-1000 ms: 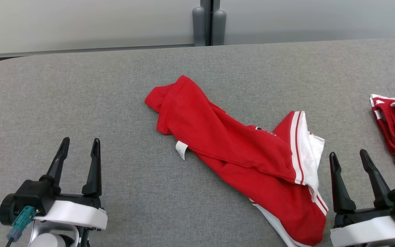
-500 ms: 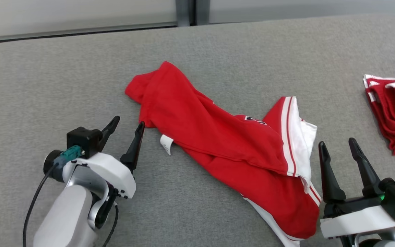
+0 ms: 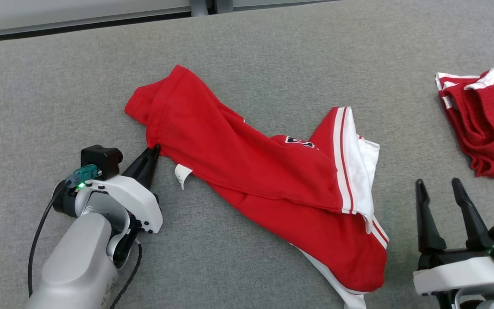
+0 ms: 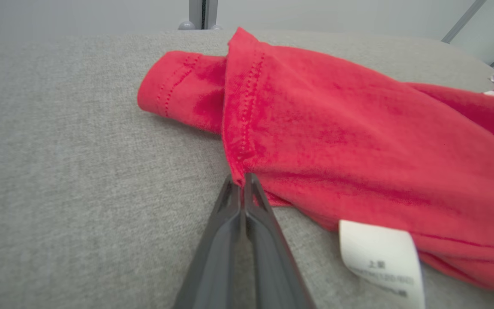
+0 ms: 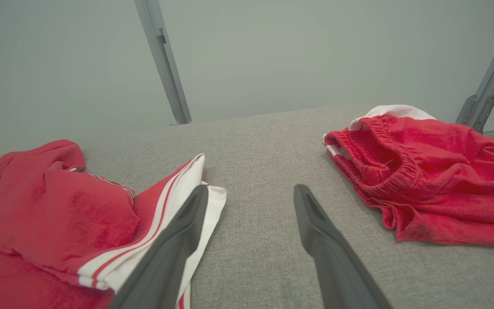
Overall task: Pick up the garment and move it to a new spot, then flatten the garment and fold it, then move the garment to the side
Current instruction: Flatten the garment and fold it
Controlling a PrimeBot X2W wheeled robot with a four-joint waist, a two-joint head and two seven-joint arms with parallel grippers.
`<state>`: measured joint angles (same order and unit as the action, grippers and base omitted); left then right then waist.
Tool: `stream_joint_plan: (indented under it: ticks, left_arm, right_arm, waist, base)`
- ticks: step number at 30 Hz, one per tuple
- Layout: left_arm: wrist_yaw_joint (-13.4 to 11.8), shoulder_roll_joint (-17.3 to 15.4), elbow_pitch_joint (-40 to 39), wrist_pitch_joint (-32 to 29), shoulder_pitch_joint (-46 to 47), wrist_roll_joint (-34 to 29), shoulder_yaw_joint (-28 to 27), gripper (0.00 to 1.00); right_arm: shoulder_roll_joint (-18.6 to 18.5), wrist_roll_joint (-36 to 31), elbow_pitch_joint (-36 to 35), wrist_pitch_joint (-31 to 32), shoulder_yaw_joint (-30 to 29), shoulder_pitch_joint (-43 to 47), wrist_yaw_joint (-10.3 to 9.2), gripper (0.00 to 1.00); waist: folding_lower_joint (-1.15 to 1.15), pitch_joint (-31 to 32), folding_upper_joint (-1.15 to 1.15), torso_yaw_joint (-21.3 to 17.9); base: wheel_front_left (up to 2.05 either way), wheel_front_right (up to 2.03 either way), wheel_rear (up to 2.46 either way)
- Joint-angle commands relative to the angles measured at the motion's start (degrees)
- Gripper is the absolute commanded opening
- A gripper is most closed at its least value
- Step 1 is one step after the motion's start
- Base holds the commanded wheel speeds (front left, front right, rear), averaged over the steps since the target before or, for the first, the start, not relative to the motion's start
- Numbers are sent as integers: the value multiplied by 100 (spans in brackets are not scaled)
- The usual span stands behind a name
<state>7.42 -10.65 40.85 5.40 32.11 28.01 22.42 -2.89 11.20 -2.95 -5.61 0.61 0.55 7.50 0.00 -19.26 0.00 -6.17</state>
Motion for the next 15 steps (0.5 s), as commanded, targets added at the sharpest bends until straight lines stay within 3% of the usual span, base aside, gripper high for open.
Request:
stream_joint_plan:
  ticks: [1, 6, 15]
  left_arm:
    - [5, -58, 48, 59, 95, 65, 76, 0]
    - [7, -77, 18, 226, 268, 218, 381, 0]
    - [7, -48, 5, 508, 437, 425, 802, 0]
  right_arm:
    - [-7, -4, 94, -14, -90, -107, -3, 100]
    - [-214, 92, 590, 62, -163, -508, -3, 100]
    - [-667, 350, 1728, 229, 383, -1470, -3, 100]
  waist:
    - [0, -41, 0, 46]
    - [0, -256, 0, 286]
    - [0, -514, 0, 685]
  base:
    - [0, 0, 0]
    - [0, 0, 0]
    - [0, 0, 0]
